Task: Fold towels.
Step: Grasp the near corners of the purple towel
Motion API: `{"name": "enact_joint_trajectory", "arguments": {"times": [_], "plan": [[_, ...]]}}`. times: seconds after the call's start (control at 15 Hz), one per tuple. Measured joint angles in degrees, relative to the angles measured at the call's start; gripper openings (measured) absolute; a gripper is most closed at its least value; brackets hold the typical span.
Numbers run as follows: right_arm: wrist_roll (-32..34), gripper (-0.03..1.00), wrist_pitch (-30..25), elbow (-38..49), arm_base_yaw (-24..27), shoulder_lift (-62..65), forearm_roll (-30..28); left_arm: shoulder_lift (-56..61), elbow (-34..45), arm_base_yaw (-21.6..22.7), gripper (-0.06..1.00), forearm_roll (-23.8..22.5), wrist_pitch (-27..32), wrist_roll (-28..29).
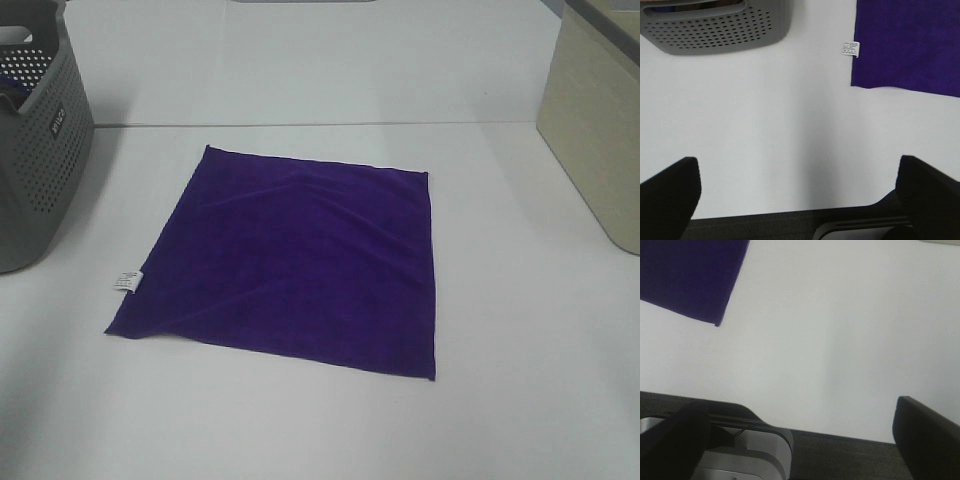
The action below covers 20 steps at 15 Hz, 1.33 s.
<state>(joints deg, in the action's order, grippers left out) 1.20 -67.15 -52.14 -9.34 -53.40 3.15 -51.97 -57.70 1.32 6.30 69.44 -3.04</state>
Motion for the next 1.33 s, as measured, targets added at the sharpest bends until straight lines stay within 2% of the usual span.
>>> {"name": "enact_joint_trajectory", "arguments": {"times": [0.2, 0.33, 0.53, 0.6, 0.73, 0.87, 1.13, 1.33], "plan": [[0.23, 0.96, 0.52, -3.72, 1.20, -10.89, -1.26, -11.00, -0.86, 0.00, 0.99, 5.33, -1.15, -4.13], [-0.86, 0.96, 0.29, -4.18, 5.90, -16.04, 0.52, -19.71, -0.92, -1.49, 0.99, 9.80, -4.58, -7.39], [-11.97, 0.95, 1.72, -4.30, 15.36, -21.77, 15.93, -32.60, -1.66, -3.21, 0.99, 10.89, -11.46, -11.06], [-16.96, 0.95, 4.70, -4.30, 17.48, -25.95, 23.43, -41.20, -5.04, -3.44, 0.99, 11.06, -13.29, -15.70], [-17.65, 0.95, 5.50, -4.30, 17.48, -29.39, 27.04, -46.87, -8.14, -3.61, 0.99, 12.03, -14.55, -17.99], [-18.11, 0.95, 6.30, -4.30, 17.48, -30.88, 28.93, -49.16, -8.48, -3.61, 0.99, 15.76, -16.21, -19.82], [-18.62, 0.95, 7.16, -3.09, 17.48, -31.91, 29.16, -54.60, -10.03, -3.67, 0.99, 22.86, -17.48, -23.38], [-18.62, 0.94, 12.26, 1.89, 17.48, -35.47, 31.23, -58.10, -10.83, -4.70, 0.99, 23.78, -17.48, -24.69]]}}
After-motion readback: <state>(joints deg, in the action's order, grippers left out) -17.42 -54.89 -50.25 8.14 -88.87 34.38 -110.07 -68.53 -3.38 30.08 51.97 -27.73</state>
